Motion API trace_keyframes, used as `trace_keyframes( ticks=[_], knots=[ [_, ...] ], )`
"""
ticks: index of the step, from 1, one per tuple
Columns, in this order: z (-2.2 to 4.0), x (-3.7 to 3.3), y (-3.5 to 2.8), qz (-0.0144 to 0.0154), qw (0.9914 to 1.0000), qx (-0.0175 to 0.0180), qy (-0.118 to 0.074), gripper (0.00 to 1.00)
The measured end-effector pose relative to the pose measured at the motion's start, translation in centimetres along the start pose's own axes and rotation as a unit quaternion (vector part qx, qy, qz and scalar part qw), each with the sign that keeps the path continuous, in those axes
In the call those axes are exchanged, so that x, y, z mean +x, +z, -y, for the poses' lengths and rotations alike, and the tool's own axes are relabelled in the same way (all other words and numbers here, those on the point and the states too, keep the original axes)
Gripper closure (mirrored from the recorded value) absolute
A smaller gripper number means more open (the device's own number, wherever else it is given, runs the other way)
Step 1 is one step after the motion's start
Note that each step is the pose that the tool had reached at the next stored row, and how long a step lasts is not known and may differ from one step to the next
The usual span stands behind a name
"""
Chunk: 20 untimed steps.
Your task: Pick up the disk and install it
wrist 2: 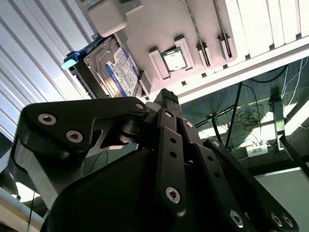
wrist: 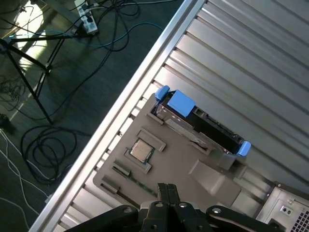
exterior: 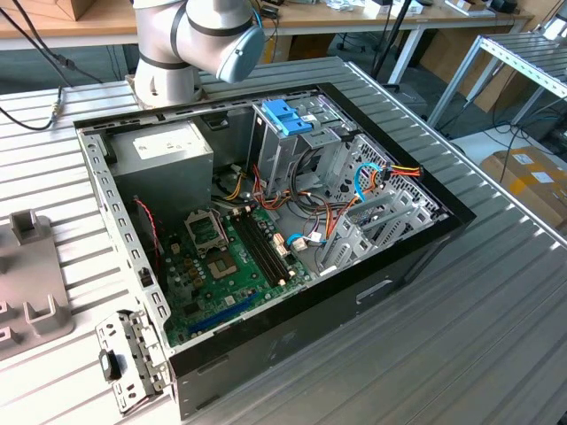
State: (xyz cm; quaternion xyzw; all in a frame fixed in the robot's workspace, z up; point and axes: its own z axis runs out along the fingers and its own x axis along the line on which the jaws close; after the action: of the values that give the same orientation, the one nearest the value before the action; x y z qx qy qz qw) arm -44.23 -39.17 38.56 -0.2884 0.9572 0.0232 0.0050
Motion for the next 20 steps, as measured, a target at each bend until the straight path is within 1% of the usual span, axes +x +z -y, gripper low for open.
trace_keyframes(
  ticks=[11,20],
  knots=[
    [0.0,0.0,0.0,-0.0011,0.99967,-0.0006,-0.026,0.89],
    [0.0,0.0,0.0,-0.0021,0.99873,-0.0011,-0.05,0.89]
  ],
)
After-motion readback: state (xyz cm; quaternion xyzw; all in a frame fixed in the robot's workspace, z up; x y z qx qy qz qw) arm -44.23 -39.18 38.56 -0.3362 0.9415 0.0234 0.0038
